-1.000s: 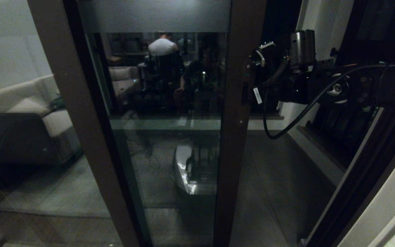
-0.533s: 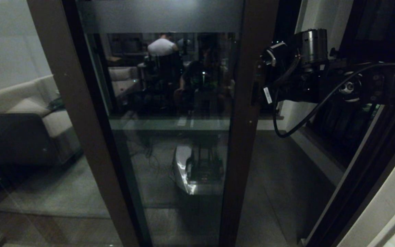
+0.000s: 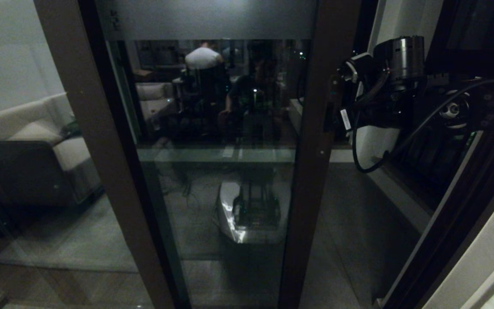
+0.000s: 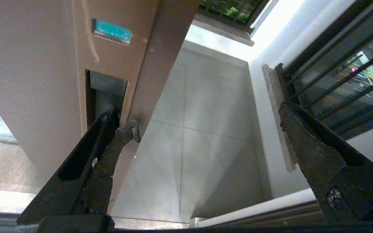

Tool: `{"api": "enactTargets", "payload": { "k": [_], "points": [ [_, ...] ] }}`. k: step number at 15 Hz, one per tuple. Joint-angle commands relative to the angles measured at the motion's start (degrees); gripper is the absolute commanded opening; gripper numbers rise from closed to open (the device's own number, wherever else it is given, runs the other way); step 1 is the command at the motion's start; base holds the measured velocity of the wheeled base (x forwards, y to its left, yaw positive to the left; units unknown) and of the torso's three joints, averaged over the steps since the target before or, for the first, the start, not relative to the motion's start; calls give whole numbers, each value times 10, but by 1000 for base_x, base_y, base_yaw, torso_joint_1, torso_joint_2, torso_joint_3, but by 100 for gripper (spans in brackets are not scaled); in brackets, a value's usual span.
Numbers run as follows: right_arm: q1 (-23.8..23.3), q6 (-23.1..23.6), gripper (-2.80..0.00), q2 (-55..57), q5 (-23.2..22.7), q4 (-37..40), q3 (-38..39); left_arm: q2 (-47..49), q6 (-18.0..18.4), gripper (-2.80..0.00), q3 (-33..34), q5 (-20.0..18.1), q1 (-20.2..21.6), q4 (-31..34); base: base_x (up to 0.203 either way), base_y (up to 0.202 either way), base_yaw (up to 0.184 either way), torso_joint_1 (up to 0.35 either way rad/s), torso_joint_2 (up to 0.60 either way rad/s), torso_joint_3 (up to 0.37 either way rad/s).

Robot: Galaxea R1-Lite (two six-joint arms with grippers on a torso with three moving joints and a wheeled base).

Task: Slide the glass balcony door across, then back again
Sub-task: Close the slid door

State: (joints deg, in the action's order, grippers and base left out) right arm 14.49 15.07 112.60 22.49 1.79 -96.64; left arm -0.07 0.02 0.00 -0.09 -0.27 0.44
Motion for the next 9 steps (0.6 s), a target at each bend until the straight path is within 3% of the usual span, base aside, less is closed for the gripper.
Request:
{"api": "enactTargets", "payload": {
  "k": [1,9],
  "points": [
    [-4,5,0,-21,2,6,20,0,0,-280,1,0,0,0,0,0,0,0,0,0],
    [-20,15,0,-39,2,6,38,0,0,-280,1,0,0,0,0,0,0,0,0,0]
  ]
}}
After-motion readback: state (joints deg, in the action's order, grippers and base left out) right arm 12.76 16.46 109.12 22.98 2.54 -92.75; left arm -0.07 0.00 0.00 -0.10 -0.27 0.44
